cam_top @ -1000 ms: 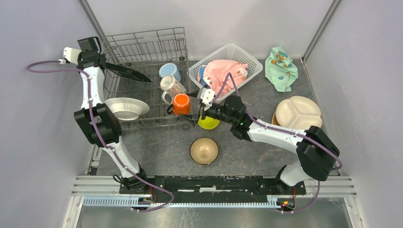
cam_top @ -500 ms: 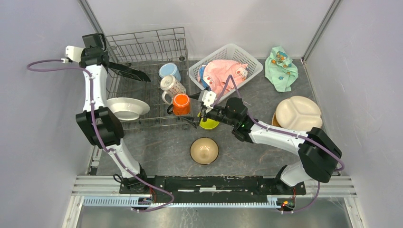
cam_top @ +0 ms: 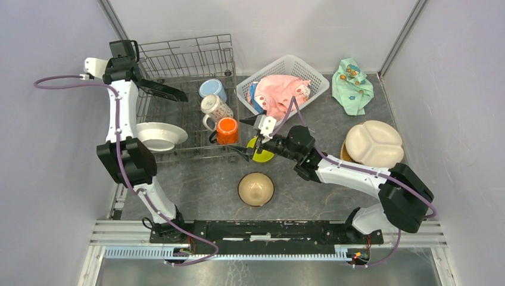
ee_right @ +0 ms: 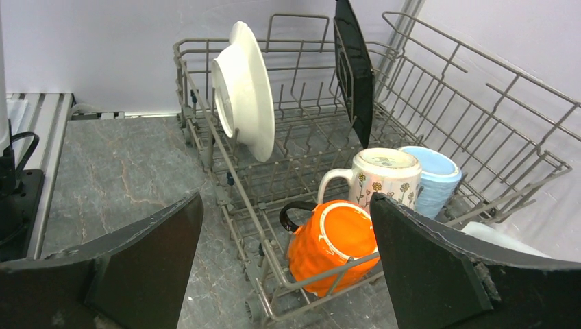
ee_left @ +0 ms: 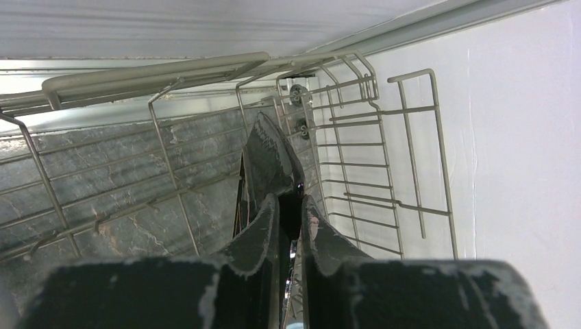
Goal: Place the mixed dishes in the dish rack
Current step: Pick up the plate from the dish rack.
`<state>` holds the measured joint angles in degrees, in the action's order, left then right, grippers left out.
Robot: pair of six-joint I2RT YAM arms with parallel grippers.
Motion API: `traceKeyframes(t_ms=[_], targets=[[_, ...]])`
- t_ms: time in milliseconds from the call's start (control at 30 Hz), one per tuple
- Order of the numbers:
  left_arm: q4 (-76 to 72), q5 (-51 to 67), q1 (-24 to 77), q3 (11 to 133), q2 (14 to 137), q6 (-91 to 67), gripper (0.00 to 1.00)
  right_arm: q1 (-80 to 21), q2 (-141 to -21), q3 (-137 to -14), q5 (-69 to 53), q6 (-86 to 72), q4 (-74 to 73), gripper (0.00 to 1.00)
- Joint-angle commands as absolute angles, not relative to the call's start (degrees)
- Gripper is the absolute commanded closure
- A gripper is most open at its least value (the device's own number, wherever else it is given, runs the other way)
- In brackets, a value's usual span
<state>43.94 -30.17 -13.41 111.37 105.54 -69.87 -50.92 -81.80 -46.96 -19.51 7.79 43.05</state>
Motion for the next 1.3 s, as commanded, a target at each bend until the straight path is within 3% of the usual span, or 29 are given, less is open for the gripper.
traceKeyframes(t_ms=[0, 67, 167, 267, 400, 667, 1000, 1267], targets=[[49.2, -34.5, -13.8, 110.7, 102.8, -71.4, 0.82, -51.2, -79.7, -46.8, -13.1, 5.1, 46.4, 0.02], [48.6, -33.2, -14.0, 110.5, 103.1, -69.3, 0.63, -51.2, -79.4, -47.3, -8.8, 3.1, 45.3, 0.02], [47.5, -32.4, -14.1, 110.2, 101.6, -65.1, 0.44, -51.1, -79.0, -49.2, -4.6, 1.3, 40.6, 0.02], [45.2, -33.4, -14.1, 108.9, 98.7, -61.1, 0.34, -51.2, -78.1, -51.2, -2.5, 0.5, 35.3, 0.02], [44.6, -34.7, -14.1, 107.7, 94.9, -55.3, 0.27, -51.1, -75.2, -51.3, -0.8, 0.1, 30.4, 0.02], [29.6, -22.2, -14.1, 92.7, 83.2, -38.4, 0.24, -51.0, -68.1, -53.2, 5.0, -2.9, 14.2, 0.02], [31.4, -6.2, -14.0, 88.9, 81.4, -21.3, 0.22, -50.3, -65.2, -54.3, 16.1, -5.7, -4.4, 0.02], [27.9, -9.8, -14.1, 87.9, 82.9, -22.8, 0.23, -48.3, -63.2, -49.6, 12.4, 3.1, -5.1, 0.02]])
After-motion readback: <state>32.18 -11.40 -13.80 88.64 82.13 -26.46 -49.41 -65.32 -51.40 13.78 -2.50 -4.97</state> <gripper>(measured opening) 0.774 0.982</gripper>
